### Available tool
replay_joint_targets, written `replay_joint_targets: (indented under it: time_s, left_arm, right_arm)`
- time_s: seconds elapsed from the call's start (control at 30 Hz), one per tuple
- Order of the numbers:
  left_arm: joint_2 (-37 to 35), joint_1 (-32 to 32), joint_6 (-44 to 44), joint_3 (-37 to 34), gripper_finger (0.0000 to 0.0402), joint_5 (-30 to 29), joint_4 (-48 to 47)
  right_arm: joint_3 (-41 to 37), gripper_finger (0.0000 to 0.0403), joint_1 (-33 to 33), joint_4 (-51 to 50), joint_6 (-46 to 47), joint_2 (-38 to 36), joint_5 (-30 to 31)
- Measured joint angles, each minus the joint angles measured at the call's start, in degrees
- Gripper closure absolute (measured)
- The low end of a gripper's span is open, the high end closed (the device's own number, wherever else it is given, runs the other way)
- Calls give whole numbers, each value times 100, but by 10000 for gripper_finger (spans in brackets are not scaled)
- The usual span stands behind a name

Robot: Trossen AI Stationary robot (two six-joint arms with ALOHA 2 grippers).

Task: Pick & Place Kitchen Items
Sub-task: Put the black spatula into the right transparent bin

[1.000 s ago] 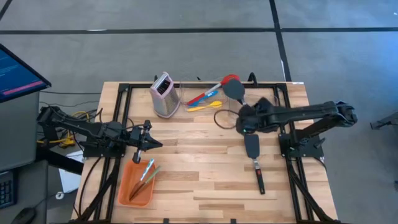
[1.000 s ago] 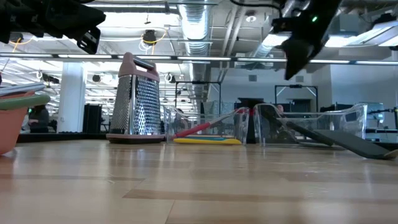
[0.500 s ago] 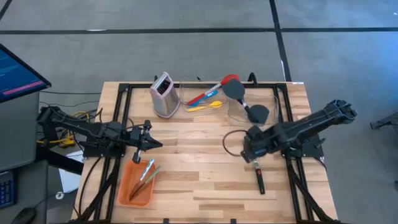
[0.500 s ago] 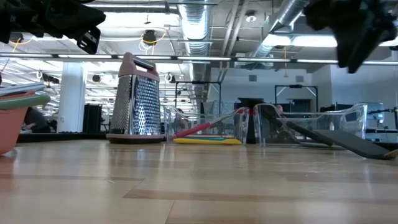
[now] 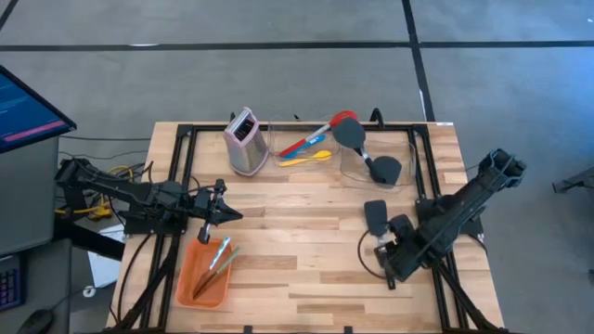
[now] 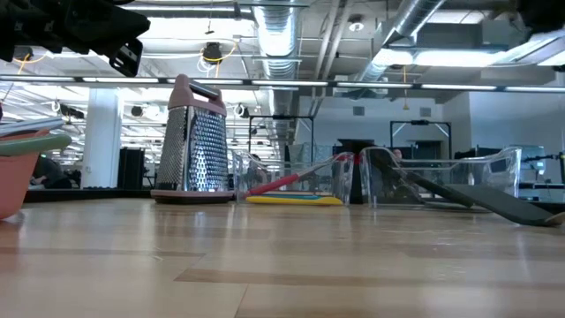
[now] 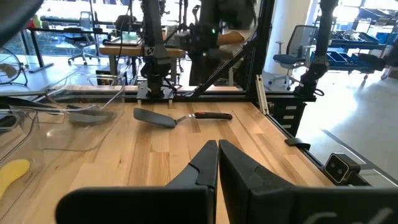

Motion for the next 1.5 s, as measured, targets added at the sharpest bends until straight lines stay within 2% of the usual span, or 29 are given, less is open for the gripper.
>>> replay_joint_targets:
  time_s: [0.13, 0.33, 0.5, 0.87, 1.03, 1.3, 1.5]
  left_arm:
    - [0, 0, 0, 0, 400, 0, -2]
    - [0, 0, -22, 0, 400, 0, -2]
    - [75, -2, -129, 0, 400, 2, -22]
    - [754, 0, -319, 0, 400, 4, -3]
    - [989, -2, -322, 2, 400, 0, 12]
    - [1023, -1, -428, 2, 400, -28, 57]
    - [1023, -2, -428, 2, 400, -26, 95]
  right_arm:
    - [-205, 190, 139, 9, 247, 409, -118]
    - [-234, 138, 29, 423, 35, 1120, -432]
    - [-231, 132, -72, 1049, -439, 1651, -431]
    - [-208, 132, -99, 1240, -1092, 2699, -412]
    - [-174, 162, -99, 1308, -1244, 2721, -411]
    - [-162, 308, -99, 1334, -1288, 2529, -368]
    - [28, 307, -89, 1278, -1543, 2516, -433]
